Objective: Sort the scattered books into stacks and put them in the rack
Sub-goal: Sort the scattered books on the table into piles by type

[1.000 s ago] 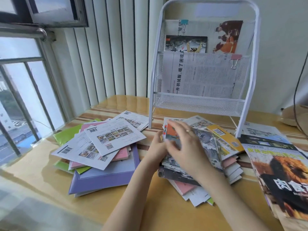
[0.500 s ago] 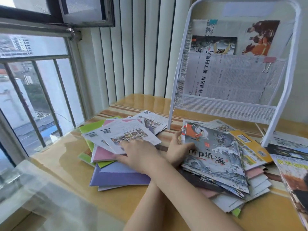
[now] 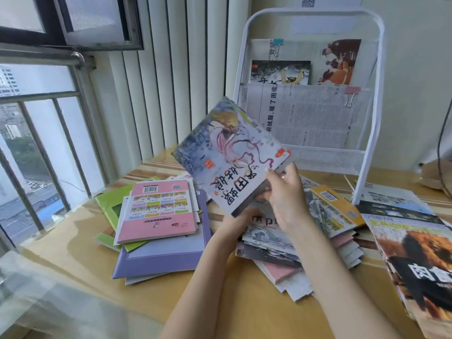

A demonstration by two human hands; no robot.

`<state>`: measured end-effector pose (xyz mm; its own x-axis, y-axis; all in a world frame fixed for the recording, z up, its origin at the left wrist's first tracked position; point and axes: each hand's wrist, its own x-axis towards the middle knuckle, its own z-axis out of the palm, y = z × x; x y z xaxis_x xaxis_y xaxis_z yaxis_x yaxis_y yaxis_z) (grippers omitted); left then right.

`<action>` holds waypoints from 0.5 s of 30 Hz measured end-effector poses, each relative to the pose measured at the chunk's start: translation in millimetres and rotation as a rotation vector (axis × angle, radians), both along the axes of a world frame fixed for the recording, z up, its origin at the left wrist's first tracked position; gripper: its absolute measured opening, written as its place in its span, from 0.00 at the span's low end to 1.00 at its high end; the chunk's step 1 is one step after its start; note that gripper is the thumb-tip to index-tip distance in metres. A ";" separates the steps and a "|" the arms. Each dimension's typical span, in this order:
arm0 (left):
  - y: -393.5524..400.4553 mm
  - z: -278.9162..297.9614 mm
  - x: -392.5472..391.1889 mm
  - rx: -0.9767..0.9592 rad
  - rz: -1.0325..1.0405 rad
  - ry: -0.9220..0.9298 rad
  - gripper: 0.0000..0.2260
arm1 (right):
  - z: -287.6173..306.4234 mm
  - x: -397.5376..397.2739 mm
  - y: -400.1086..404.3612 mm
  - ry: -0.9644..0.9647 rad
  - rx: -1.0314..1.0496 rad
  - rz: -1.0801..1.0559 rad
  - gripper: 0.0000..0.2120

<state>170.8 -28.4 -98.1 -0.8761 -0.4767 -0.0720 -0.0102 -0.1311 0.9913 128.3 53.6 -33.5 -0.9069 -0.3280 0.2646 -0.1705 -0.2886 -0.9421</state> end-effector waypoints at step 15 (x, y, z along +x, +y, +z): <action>-9.7 0.9 -6.3 0.246 -0.116 0.022 0.17 | -12.8 -83.2 72.3 0.323 1.181 -0.235 0.36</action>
